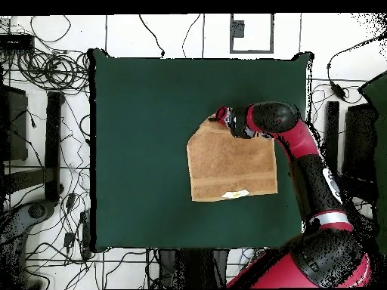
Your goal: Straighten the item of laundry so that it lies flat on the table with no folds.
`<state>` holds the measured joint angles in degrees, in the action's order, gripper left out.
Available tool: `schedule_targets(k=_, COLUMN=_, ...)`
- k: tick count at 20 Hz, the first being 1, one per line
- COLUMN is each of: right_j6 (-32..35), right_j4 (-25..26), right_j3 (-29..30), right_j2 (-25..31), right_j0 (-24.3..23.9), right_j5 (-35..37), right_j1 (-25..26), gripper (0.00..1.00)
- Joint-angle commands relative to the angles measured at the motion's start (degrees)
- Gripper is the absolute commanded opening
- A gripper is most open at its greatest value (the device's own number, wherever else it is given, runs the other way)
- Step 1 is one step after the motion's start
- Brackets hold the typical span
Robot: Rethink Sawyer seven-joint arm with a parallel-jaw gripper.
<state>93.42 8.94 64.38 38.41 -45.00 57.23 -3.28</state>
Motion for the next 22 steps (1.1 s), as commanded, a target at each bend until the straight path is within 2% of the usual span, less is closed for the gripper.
schedule_targets(k=1, right_j6=-11.32, right_j4=4.38, right_j3=5.71, right_j2=0.45, right_j0=2.89, right_j5=-2.3, right_j1=6.61, gripper=0.0)
schedule_targets(k=5, right_j6=-10.83, right_j4=4.2, right_j3=4.18, right_j2=-0.18, right_j0=3.78, right_j5=-0.06, right_j1=6.76, gripper=0.0)
schedule_targets(k=6, right_j6=-10.92, right_j4=3.89, right_j3=3.7, right_j2=-0.12, right_j0=3.96, right_j5=0.99, right_j1=6.97, gripper=1.0)
schedule_targets(k=22, right_j6=-10.85, right_j4=4.07, right_j3=4.24, right_j2=0.16, right_j0=3.74, right_j5=-0.23, right_j1=7.08, gripper=1.0)
